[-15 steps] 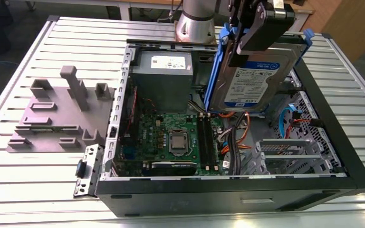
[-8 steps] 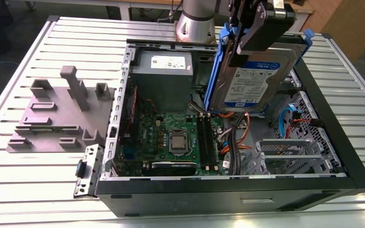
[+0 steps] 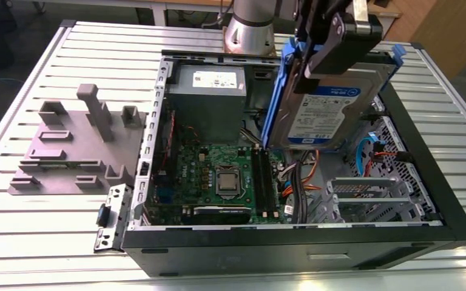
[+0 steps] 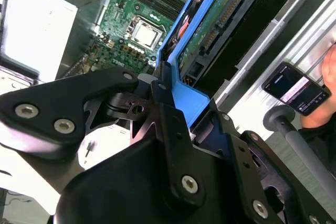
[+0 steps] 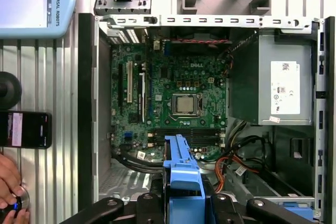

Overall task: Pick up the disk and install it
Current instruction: 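Insert the disk into the insertion slot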

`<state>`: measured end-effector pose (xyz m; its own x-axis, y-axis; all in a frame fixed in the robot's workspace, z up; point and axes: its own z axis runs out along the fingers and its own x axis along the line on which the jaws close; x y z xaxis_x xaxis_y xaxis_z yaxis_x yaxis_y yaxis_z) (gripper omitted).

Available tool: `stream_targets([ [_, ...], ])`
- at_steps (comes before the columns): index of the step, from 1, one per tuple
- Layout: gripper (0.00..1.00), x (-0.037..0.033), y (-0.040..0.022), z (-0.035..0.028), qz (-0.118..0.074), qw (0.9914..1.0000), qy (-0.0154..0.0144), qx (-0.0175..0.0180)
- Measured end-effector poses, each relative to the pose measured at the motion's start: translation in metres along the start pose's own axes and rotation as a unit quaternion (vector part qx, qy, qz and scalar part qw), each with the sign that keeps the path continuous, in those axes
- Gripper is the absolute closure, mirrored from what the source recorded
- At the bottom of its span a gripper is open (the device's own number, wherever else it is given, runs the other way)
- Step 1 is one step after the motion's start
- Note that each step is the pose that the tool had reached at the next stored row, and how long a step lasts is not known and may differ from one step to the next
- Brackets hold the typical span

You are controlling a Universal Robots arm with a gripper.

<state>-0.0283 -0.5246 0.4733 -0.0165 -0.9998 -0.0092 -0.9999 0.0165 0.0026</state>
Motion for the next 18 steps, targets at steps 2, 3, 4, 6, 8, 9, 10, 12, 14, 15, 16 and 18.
stream_targets([
  [2, 0.64, 0.0044, -0.0004, 0.0005, 0.000, 1.00000, 0.0001, 0.0000],
  [3, 0.64, 0.0062, -0.0008, 0.0008, 0.000, 1.00000, 0.0001, 0.0000],
  [4, 0.64, 0.0079, -0.0015, 0.0012, 0.000, 1.00000, 0.0001, 0.0000],
  [6, 0.64, 0.0107, -0.0048, 0.0019, 0.000, 1.00000, 0.0002, -0.0001],
  [8, 0.64, 0.0124, -0.0102, 0.0028, 0.000, 1.00000, 0.0001, -0.0002],
  [9, 0.64, 0.0128, -0.0123, 0.0032, 0.000, 1.00000, 0.0001, -0.0002],
  [10, 0.64, 0.0131, -0.0136, 0.0033, 0.000, 1.00000, 0.0002, -0.0002],
  [12, 0.64, 0.0134, -0.0147, 0.0036, 0.000, 1.00000, 0.0003, -0.0002],
  [14, 0.64, 0.0135, -0.0147, 0.0036, 0.000, 1.00000, 0.0003, -0.0002],
  [15, 0.64, 0.0135, -0.0147, 0.0037, 0.000, 1.00000, 0.0003, -0.0002],
  [16, 0.64, 0.0135, -0.0147, 0.0037, 0.000, 1.00000, 0.0003, -0.0002],
  [18, 0.64, 0.0138, -0.0149, 0.0039, 0.000, 1.00000, 0.0002, -0.0002],
])
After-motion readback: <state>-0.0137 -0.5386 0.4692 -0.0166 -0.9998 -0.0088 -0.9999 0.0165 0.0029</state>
